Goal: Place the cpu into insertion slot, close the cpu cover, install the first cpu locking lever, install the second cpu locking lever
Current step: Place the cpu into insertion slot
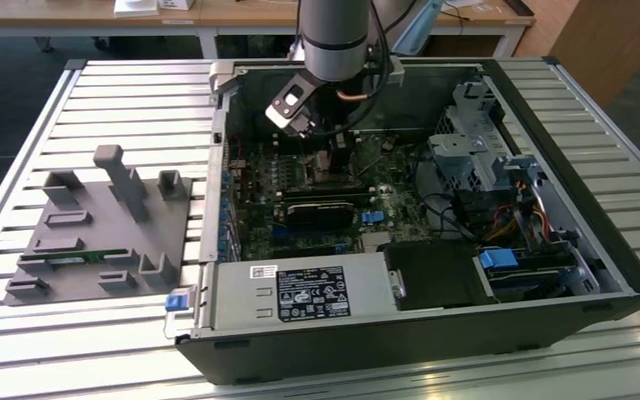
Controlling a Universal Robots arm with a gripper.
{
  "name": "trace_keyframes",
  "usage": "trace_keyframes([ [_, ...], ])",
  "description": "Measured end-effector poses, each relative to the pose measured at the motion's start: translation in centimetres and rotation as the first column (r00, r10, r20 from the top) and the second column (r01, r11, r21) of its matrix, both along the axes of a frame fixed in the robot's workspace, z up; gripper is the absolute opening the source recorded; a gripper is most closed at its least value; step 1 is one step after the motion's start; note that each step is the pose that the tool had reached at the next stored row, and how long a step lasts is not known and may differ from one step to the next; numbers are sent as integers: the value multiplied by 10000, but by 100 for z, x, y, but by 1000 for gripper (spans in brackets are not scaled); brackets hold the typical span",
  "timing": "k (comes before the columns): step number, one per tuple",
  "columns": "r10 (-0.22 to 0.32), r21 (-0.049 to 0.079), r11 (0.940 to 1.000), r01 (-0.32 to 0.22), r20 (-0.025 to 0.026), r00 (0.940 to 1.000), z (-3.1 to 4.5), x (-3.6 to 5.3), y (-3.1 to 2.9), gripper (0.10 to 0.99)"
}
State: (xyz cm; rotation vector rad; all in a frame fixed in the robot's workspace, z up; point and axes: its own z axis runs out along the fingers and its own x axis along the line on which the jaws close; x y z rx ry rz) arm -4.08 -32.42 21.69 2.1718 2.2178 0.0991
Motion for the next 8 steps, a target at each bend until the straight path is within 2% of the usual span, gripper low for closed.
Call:
trace_keyframes([
  [8, 0, 1, 10000, 0, 0, 10000, -16, 0, 0, 541],
])
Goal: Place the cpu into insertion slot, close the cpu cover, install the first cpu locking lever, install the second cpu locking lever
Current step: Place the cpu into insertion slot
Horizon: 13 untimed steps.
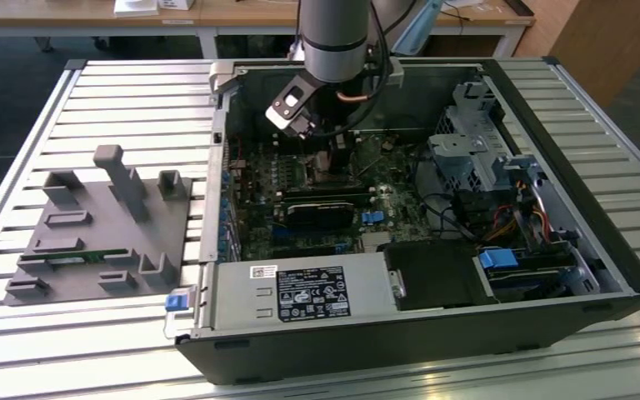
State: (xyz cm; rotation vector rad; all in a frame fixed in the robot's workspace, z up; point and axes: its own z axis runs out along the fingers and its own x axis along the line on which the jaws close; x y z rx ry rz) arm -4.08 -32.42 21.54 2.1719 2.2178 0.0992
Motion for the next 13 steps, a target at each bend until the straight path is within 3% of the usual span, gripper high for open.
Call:
trace_keyframes([
  [13, -124, -1, 9999, 124, 0, 9999, -73, 0, 8, 541],
])
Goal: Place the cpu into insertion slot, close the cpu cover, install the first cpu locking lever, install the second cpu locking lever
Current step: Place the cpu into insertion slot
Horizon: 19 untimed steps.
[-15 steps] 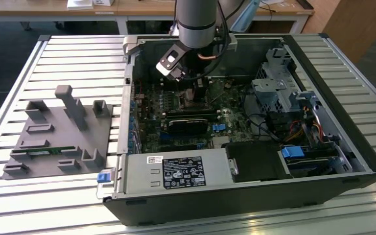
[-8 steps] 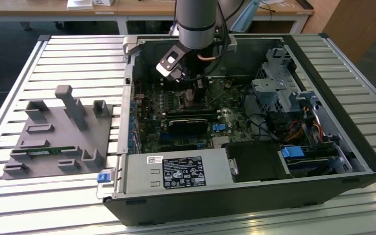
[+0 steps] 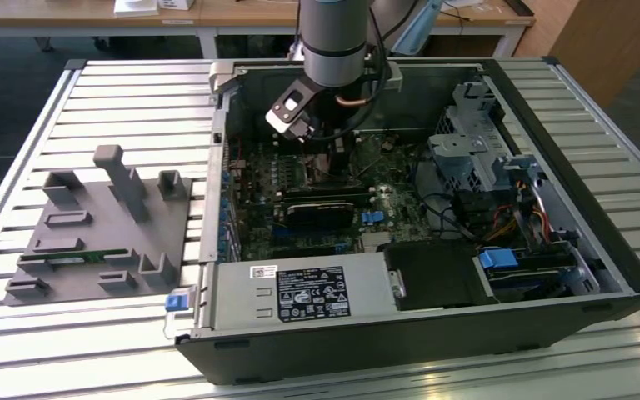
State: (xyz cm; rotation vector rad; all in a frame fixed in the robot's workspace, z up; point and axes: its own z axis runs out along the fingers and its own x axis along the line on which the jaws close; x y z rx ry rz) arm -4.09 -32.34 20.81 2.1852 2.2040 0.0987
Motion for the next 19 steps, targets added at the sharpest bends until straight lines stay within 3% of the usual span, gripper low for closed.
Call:
trace_keyframes([
  [19, -59, -29, 10000, 59, -9, 10000, -122, 0, 9, 541],
])
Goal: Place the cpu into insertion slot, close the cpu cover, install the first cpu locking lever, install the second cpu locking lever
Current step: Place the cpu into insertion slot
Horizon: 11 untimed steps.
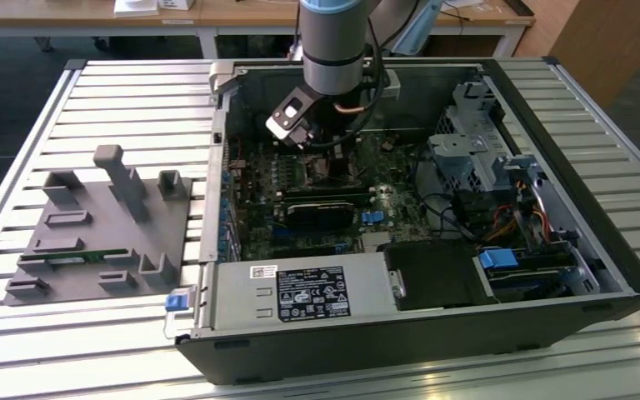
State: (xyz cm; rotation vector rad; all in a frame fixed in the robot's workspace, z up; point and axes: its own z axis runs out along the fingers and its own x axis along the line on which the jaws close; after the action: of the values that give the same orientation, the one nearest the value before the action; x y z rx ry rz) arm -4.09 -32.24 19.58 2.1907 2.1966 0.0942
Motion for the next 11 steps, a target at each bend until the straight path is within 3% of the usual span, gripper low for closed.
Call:
trace_keyframes([
  [11, 1, -6, 10000, -1, -7, 10000, -15, 0, 0, 541],
])
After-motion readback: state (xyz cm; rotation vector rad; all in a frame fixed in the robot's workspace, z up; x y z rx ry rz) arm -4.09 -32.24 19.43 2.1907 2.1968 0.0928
